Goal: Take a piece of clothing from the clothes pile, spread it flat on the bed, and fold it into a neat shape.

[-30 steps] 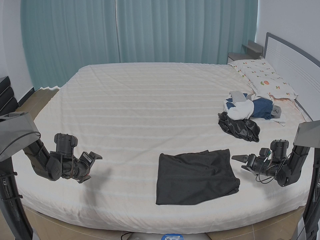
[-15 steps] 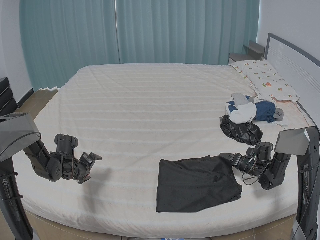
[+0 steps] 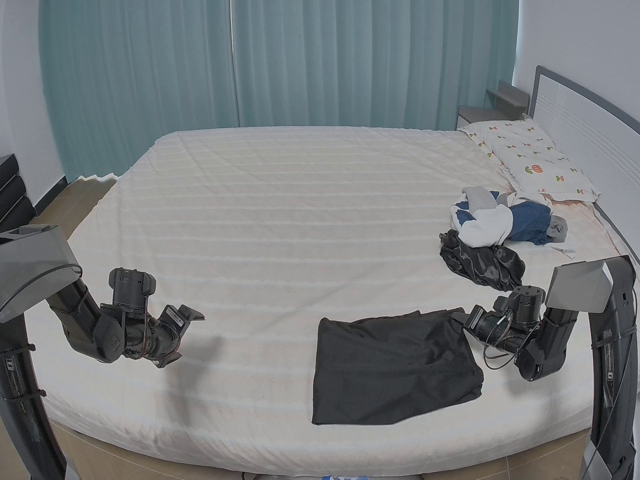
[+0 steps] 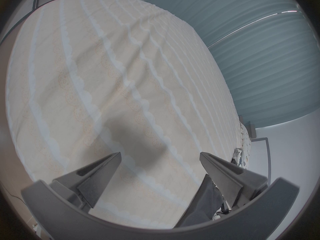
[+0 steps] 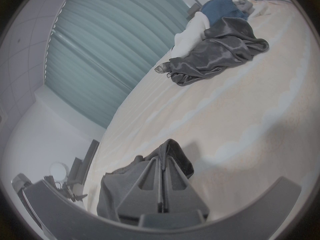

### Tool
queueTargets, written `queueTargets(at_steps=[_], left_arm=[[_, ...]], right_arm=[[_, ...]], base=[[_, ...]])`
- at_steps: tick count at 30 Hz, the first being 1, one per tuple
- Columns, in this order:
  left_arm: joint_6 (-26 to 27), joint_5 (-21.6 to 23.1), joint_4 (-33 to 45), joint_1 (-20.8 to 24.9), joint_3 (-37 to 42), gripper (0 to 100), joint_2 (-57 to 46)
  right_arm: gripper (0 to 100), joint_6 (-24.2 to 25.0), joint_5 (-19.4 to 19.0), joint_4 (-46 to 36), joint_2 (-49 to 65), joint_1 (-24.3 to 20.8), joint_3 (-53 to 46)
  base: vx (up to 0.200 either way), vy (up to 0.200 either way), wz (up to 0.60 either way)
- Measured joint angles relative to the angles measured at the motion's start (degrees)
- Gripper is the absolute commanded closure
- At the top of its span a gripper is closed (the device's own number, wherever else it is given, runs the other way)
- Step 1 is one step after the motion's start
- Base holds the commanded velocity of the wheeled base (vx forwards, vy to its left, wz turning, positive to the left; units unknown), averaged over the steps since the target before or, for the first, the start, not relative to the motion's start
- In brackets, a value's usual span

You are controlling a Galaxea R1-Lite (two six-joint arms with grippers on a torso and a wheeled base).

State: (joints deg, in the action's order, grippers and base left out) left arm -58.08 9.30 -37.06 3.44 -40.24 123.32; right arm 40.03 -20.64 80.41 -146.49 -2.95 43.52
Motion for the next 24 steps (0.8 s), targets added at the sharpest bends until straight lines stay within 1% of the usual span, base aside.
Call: queueTargets(at_steps=[4,19,24], left_arm=[[0.02,0.0,0.0,0.0,-0.02,0,0.0],[0.02,0.02,0.02,0.0,-0.09,0,0.0],[0.02,0.0,0.02,0.0,-0.02,0,0.0]], right_arm=[[100,3.1,0.96,0.35,-0.37,0.39,1.32],[100,3.46,1.34,0.35,-2.23,1.52,4.24],[100,3.45,3.46,-0.21,-2.54,1.63,5.01]], base=[[0.0,0.0,0.0],[0.0,0.0,0.0],[0.0,0.0,0.0]])
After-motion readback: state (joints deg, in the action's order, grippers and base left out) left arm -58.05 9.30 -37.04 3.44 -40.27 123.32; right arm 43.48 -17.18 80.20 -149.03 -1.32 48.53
